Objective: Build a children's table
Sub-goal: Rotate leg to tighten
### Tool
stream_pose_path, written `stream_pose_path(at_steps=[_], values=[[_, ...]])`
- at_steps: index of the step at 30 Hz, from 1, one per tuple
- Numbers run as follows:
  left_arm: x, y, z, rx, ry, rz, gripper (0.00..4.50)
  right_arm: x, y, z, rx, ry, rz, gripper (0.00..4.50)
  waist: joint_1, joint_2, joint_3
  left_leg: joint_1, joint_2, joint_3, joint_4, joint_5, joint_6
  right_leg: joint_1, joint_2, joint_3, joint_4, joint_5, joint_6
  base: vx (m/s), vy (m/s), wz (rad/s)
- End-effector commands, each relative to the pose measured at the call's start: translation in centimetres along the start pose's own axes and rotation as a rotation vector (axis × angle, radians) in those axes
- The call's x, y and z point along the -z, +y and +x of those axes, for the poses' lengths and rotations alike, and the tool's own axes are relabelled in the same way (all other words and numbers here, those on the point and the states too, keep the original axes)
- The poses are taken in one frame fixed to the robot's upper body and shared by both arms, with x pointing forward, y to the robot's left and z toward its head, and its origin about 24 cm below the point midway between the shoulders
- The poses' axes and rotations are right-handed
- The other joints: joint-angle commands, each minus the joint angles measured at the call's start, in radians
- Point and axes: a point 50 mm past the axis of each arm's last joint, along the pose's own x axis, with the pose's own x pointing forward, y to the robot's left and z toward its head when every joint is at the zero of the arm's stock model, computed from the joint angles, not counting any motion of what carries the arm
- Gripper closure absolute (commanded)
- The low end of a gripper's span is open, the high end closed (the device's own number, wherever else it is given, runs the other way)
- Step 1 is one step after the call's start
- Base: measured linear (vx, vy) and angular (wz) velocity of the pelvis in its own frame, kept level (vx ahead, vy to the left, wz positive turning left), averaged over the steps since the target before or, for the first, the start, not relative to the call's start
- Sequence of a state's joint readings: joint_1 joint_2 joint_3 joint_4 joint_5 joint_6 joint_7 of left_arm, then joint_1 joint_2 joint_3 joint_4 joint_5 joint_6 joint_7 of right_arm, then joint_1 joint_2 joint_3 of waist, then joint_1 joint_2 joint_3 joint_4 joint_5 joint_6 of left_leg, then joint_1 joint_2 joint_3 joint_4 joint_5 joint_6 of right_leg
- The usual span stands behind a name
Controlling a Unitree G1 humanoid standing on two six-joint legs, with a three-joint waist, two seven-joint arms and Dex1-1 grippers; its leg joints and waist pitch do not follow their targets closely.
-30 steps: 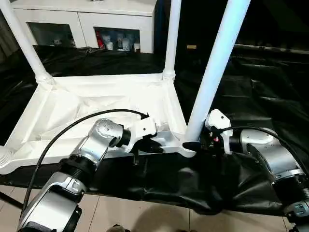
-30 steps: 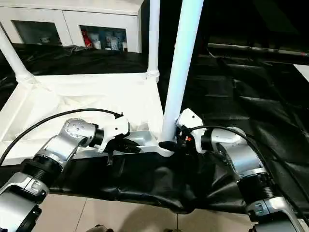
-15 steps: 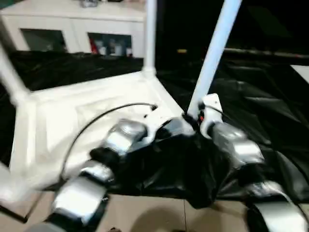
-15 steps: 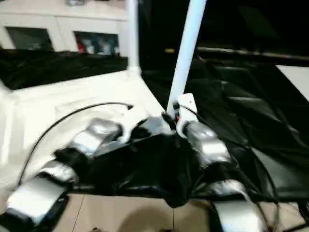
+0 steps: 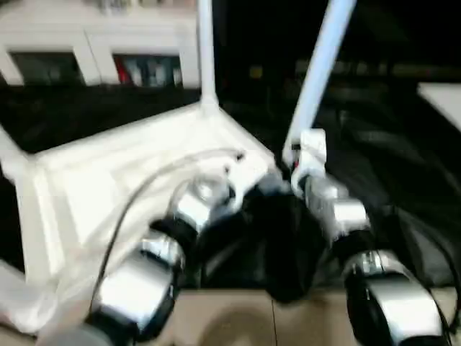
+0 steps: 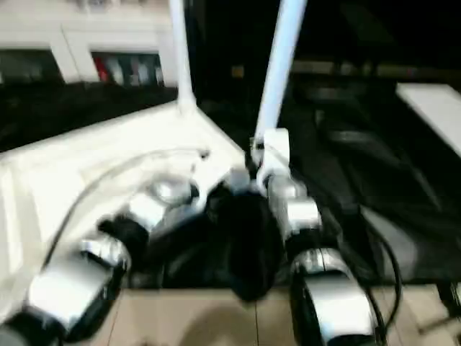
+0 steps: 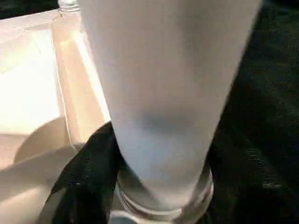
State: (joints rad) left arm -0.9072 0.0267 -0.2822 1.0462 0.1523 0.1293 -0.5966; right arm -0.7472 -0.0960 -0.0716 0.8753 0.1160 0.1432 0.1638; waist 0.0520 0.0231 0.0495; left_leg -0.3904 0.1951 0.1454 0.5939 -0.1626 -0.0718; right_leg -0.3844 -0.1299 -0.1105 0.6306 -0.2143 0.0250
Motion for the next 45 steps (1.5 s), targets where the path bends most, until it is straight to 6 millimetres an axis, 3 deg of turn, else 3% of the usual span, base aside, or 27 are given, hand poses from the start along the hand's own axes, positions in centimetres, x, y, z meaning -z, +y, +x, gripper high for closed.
stream_pose_path(at_steps=[1,2,3,5,7,9,11,12,14,16,17,21,26,33,35,45], values=[[0.4,0.5,-0.3,0.000,0.024,0.050,4.50,0.4,0.5,0.0,-0.041,0.016,0.011,1.38,0.006,-0.008,-0.086,-0.011,0.006,0.003,-0.047,0.078,0.093,0.062,-0.020,0.041,-0.050,0.200,-0.262,0.000,0.000,0.00],[0.5,0.6,-0.5,0.010,0.030,0.050,4.50,0.1,0.3,-0.1,-0.059,-0.001,0.003,1.28,0.010,-0.006,-0.089,0.001,0.006,0.010,-0.042,0.059,0.126,0.055,-0.018,0.041,-0.049,0.268,-0.303,0.000,0.000,0.00],[0.6,0.7,-0.6,0.026,0.027,0.060,4.50,-0.3,0.1,-0.2,-0.104,-0.020,-0.005,1.17,0.010,-0.011,-0.088,-0.001,0.007,0.014,-0.043,0.012,0.155,0.059,-0.021,0.042,-0.051,0.260,-0.329,0.000,0.000,0.00],[0.9,1.0,-1.0,0.052,0.035,0.069,4.50,-0.7,-0.2,-1.0,-0.239,-0.028,-0.060,0.97,0.015,-0.012,-0.084,-0.005,0.010,0.017,-0.045,-0.037,0.172,0.063,-0.020,0.039,-0.056,0.203,-0.328,0.000,0.000,0.00],[1.1,1.0,-1.4,0.097,0.031,0.087,4.50,-0.6,-0.7,-1.9,-0.349,-0.021,-0.151,0.97,0.017,-0.010,-0.078,-0.002,0.017,0.019,-0.052,-0.096,0.159,0.059,-0.020,0.041,-0.063,0.120,-0.312,0.000,0.000,0.00],[1.3,0.9,-1.7,0.149,0.027,0.102,4.50,-0.4,-1.3,-2.9,-0.429,-0.011,-0.220,0.97,0.018,-0.011,-0.075,0.004,0.024,0.021,-0.057,-0.153,0.123,0.056,-0.020,0.045,-0.071,0.039,-0.299,0.000,0.000,0.00],[1.6,0.9,-2.1,0.196,0.032,0.114,4.50,-0.3,-2.0,-3.9,-0.493,-0.004,-0.272,0.97,0.023,-0.007,-0.074,0.009,0.026,0.023,-0.058,-0.167,0.111,0.054,-0.020,0.047,-0.074,0.019,-0.294,0.000,0.000,0.00],[1.9,0.9,-2.5,0.254,0.029,0.143,4.50,-0.2,-2.7,-4.9,-0.543,0.007,-0.315,0.97,0.026,-0.012,-0.072,0.008,0.029,0.025,-0.060,-0.178,0.110,0.054,-0.019,0.051,-0.075,0.017,-0.294,0.000,0.000,0.00],[2.3,0.8,-3.3,0.332,0.034,0.176,4.50,-0.2,-3.6,-6.0,-0.594,0.031,-0.362,0.97,0.027,-0.007,-0.072,0.009,0.029,0.027,-0.061,-0.185,0.107,0.052,-0.019,0.053,-0.074,0.008,-0.297,0.000,0.000,0.00],[2.6,0.7,-3.7,0.385,0.030,0.192,4.50,-0.1,-3.9,-6.5,-0.620,0.048,-0.395,0.97,0.031,-0.010,-0.071,0.008,0.031,0.027,-0.062,-0.186,0.105,0.052,-0.020,0.055,-0.073,0.009,-0.299,0.000,0.000,0.00],[2.6,0.6,-4.0,0.413,0.026,0.201,4.50,-0.1,-4.0,-6.8,-0.633,0.060,-0.415,0.97,0.032,-0.004,-0.072,0.011,0.031,0.028,-0.061,-0.185,0.102,0.048,-0.019,0.055,-0.072,0.010,-0.304,0.000,0.000,0.00],[2.5,0.3,-4.6,0.476,0.003,0.225,4.50,0.4,-3.7,-7.6,-0.719,0.109,-0.457,0.97,0.035,-0.004,-0.072,0.013,0.031,0.029,-0.062,-0.205,0.089,0.047,-0.018,0.057,-0.072,-0.003,-0.305,0.000,0.000,0.00],[2.4,0.2,-4.9,0.490,-0.005,0.226,4.50,0.7,-3.2,-7.6,-0.738,0.130,-0.469,0.97,0.039,-0.005,-0.074,0.014,0.032,0.031,-0.061,-0.181,0.088,0.044,-0.017,0.059,-0.067,0.038,-0.315,0.000,0.000,0.00],[2.4,0.1,-5.0,0.491,-0.013,0.219,4.50,0.9,-3.0,-7.3,-0.741,0.138,-0.453,0.97,0.037,-0.008,-0.073,0.014,0.031,0.031,-0.061,-0.178,0.084,0.044,-0.017,0.059,-0.069,0.015,-0.306,0.000,0.000,0.00],[2.4,0.1,-5.0,0.489,-0.014,0.217,4.50,0.9,-3.0,-7.2,-0.739,0.143,-0.448,1.31,0.037,-0.008,-0.074,0.014,0.030,0.032,-0.060,-0.170,0.087,0.044,-0.016,0.059,-0.068,0.021,-0.307,0.000,0.000,0.00],[2.5,0.1,-5.2,0.486,-0.015,0.207,4.50,1.0,-3.0,-7.1,-0.743,0.143,-0.419,1.80,0.036,-0.011,-0.074,0.012,0.029,0.032,-0.058,-0.158,0.093,0.045,-0.016,0.059,-0.067,0.019,-0.305,0.000,0.000,0.00]])
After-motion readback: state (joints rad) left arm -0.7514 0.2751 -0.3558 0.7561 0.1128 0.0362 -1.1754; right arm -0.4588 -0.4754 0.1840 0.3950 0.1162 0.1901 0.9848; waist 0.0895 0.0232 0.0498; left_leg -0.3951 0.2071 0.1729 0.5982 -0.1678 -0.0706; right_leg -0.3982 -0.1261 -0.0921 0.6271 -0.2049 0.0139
